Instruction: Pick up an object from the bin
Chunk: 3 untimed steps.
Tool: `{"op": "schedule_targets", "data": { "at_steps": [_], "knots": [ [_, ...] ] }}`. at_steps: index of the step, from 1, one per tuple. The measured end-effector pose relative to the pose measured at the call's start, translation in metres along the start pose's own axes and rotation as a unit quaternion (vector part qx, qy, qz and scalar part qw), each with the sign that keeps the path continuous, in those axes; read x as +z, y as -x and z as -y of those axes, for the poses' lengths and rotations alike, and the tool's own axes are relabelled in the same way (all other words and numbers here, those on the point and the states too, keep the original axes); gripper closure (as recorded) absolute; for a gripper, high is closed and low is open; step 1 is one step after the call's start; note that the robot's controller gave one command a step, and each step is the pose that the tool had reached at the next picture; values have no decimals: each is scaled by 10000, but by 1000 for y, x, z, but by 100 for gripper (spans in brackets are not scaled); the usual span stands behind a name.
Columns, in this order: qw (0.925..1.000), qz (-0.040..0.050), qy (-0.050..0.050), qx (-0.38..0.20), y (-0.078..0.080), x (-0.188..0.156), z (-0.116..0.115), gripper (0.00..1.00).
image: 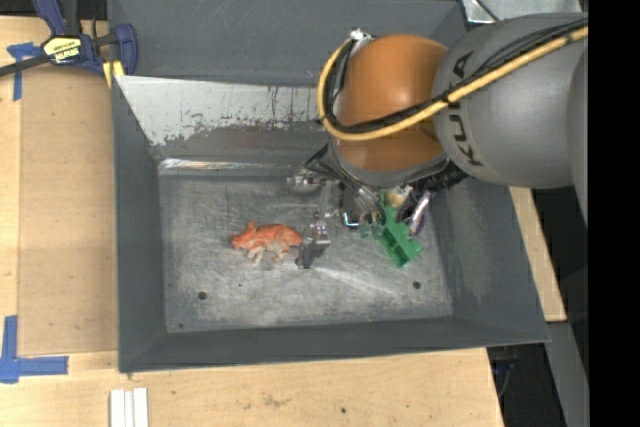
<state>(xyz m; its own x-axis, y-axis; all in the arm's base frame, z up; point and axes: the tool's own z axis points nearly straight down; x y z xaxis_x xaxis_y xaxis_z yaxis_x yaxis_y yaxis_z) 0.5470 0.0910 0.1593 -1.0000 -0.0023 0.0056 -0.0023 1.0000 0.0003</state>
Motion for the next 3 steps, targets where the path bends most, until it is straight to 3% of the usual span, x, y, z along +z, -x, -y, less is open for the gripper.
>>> {"op": "schedule_targets", "data": {
  "at_steps": [1, 2, 3],
  "knots": [
    [10000, 41, 4, 14, 2, -5, 0, 0],
    [10000, 69, 7, -63, 10, 60, -16, 0],
    [9982, 29, 4, 601, 8, 70, -22, 0]
  ]
}}
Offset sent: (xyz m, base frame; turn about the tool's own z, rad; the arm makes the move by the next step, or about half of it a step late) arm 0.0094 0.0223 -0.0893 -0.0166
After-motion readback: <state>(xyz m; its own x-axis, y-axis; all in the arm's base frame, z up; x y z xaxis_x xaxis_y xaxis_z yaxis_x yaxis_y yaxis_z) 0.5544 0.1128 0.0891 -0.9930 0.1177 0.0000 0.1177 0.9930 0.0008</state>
